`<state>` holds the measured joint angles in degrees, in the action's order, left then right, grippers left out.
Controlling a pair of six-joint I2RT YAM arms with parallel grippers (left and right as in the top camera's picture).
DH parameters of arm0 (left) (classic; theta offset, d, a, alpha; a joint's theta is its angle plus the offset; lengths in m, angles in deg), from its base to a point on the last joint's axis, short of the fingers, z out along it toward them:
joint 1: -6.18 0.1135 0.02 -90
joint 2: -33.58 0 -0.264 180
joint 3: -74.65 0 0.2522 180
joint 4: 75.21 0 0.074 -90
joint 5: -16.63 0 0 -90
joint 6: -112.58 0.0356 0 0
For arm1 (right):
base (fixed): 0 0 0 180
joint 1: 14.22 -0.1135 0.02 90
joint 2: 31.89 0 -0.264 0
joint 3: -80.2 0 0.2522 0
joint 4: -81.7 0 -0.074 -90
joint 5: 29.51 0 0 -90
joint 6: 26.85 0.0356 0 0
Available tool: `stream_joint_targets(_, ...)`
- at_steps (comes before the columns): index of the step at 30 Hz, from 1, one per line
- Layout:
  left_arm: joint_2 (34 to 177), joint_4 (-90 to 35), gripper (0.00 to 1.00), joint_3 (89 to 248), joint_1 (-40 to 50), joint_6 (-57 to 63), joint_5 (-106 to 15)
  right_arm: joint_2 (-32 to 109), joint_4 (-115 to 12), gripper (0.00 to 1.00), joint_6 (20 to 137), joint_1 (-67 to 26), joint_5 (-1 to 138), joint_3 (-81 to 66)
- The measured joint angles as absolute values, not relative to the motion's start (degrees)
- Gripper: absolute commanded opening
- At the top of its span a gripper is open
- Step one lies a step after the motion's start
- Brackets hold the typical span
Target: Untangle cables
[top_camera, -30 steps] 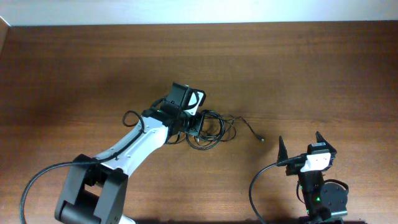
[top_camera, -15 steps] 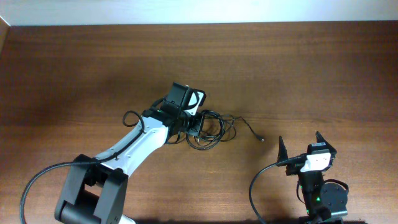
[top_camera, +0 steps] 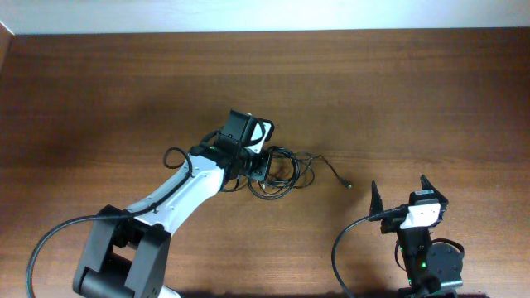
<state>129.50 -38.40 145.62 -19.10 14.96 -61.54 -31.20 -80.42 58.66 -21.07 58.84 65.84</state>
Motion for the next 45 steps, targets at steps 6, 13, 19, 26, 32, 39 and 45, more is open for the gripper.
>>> stream_joint_targets(6, 129.50, -38.38, 0.00, 145.62, -19.10, 14.96, -61.54, -31.20, -80.42, 0.98, 58.66, -21.07, 58.84, 65.84)
stream_joint_targets(13, 129.50, -38.38, 0.00, 145.62, -19.10, 14.96, -61.54, -31.20, -80.42, 0.98, 58.64, -21.07, 58.84, 65.84)
stream_joint_targets(19, 129.50, -38.38, 0.00, 145.62, -19.10, 14.96, -61.54, -31.20, -80.42, 0.99, 58.64, -21.07, 58.84, 65.84)
stream_joint_targets(26, 129.48, -38.49, 0.00, 145.62, -19.10, 18.70, -55.35, -31.20, -80.42, 0.99, 58.64, -21.07, 58.84, 65.84)
stream_joint_targets(32, 126.01, -38.86, 0.00, 145.65, -19.10, 26.70, -42.61, -31.20, -80.42, 0.98, 58.68, -21.07, 58.87, 65.84)
stream_joint_targets(39, 124.74, -38.75, 0.00, 148.16, -18.70, 33.65, -31.90, -31.05, -83.22, 0.98, 62.18, -21.07, 67.43, 63.65)
stream_joint_targets(45, 124.72, -36.35, 0.00, 148.22, -18.48, 47.57, -21.43, -17.83, -56.90, 0.98, 70.81, -21.07, 78.30, 33.12)
